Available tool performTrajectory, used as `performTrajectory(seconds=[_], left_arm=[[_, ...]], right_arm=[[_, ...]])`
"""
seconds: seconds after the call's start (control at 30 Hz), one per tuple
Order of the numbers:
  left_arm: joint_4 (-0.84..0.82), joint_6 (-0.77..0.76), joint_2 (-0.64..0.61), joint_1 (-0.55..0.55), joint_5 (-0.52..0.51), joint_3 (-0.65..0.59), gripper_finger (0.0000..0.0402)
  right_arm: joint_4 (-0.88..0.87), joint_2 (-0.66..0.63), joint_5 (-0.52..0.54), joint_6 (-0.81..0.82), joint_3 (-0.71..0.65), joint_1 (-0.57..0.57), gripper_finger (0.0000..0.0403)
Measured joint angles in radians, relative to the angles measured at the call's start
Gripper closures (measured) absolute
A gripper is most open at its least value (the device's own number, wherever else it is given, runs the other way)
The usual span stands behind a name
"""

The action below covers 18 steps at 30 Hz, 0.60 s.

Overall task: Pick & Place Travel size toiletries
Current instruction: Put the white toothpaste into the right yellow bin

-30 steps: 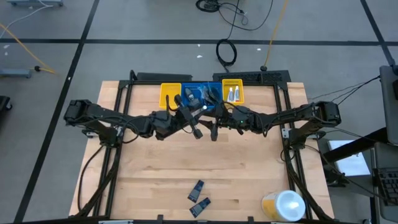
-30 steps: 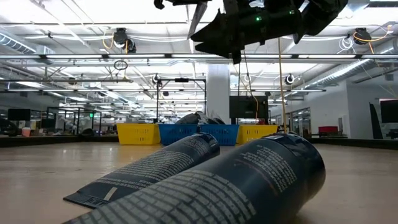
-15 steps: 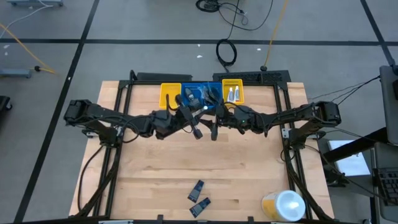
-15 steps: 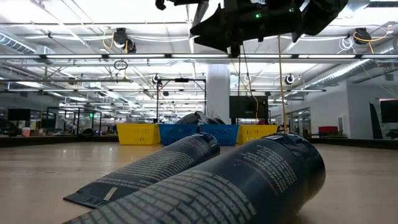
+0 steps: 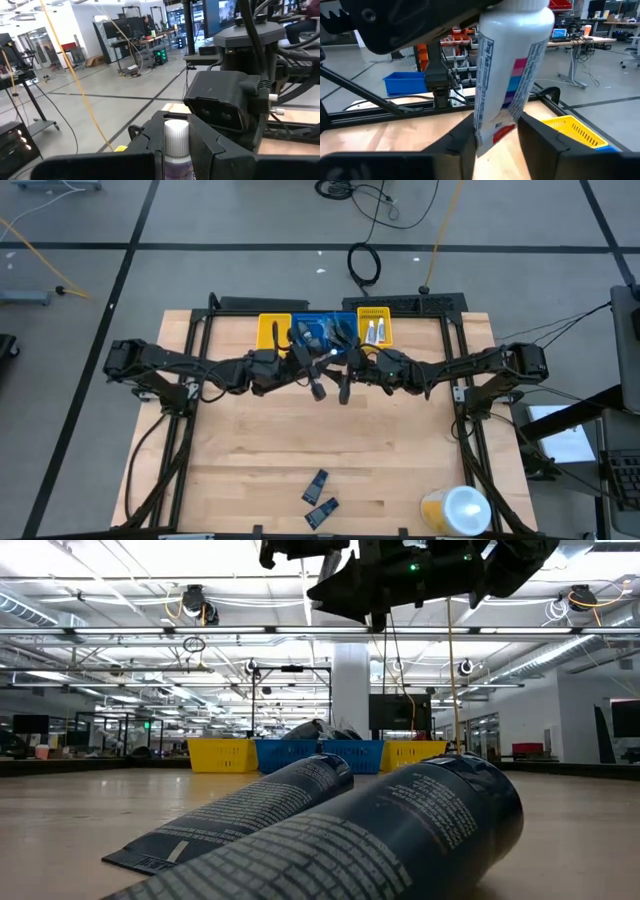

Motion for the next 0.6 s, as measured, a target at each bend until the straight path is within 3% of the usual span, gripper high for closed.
performTrajectory(seconds=[0.3, 0.6], left_arm=[[-0.015, -0.004, 0.0, -0.001, -0.002, 0.0, 0.0362], [-0.019, -0.019, 0.0, -0.002, -0.019, 0.0, 0.0342]], right_arm=[[-0.02, 0.0, 0.092, -0.012, 0.0, -0.001, 0.039], [-0.021, 0.0, 0.099, -0.009, 0.0, -0.001, 0.0401]])
